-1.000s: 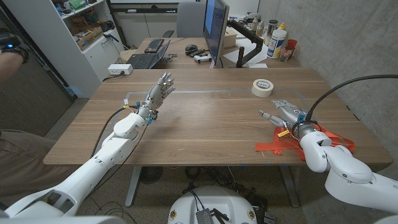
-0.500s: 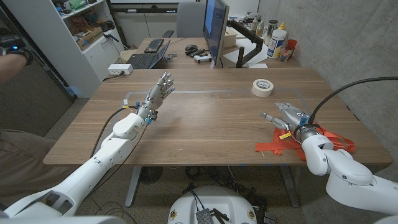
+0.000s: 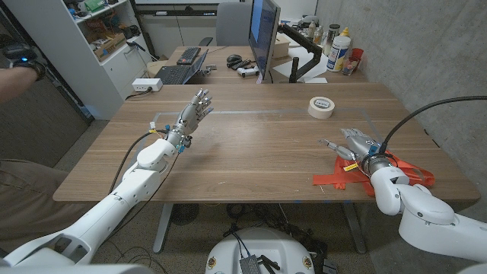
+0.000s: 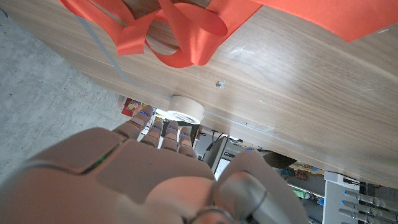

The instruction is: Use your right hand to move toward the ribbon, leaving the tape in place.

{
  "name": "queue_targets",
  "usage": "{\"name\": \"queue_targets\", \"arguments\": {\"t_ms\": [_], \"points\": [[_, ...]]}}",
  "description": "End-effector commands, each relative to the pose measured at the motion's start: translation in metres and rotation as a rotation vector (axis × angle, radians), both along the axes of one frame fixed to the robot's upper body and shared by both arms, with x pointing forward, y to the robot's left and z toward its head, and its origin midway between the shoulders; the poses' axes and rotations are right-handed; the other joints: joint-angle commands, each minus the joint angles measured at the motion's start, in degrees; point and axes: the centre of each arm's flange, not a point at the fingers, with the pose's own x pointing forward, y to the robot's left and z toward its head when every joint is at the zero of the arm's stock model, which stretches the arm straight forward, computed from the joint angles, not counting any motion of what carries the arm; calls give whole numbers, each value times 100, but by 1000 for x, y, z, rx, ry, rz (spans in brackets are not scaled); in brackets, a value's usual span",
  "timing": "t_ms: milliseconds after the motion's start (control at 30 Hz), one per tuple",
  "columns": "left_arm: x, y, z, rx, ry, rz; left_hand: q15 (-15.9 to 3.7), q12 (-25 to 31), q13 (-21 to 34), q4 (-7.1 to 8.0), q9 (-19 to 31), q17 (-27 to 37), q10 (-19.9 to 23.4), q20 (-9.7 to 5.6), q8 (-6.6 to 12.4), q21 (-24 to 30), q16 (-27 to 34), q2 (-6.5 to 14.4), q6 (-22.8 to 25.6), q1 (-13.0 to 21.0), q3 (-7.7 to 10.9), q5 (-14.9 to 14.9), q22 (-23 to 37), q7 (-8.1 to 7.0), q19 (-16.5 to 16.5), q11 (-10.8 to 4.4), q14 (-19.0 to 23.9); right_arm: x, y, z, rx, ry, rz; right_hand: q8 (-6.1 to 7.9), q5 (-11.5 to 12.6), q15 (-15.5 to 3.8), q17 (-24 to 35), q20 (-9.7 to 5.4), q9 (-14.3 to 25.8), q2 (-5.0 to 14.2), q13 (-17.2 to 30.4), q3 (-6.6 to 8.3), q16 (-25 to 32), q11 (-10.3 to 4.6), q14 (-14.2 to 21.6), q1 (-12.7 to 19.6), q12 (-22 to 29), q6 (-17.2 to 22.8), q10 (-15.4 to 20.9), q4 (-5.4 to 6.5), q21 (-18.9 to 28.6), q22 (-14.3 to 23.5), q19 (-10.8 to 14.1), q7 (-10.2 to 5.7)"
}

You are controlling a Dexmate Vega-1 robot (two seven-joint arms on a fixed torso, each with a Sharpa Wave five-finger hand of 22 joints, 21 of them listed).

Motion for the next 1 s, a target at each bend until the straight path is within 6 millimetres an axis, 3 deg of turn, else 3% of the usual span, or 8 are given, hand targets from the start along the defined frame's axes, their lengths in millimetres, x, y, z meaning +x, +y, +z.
{"name": "queue_targets", "arguments": {"t_ms": [33,1000], "points": [[-3,-1,0,7,-3,-2,-329,26,30,-47,15,14,34,-44,14,27,35,14,47,35,2,24,19,-29,15,-2,-29,1,-10,-8,22,9,-34,-8,66,-391,3,-11,24,6,8,-27,-1,-47,20,14,-8,21,28,-29,-9,20,46,-34],[-6,-5,1,-6,-10,-1,-337,25,30,-61,15,14,39,-48,4,31,38,19,32,39,-3,28,19,-42,26,-10,-21,2,-19,-27,86,17,-76,17,126,-411,-1,9,24,5,9,-13,2,-50,53,111,6,99,65,-88,-35,20,11,-54]]}}
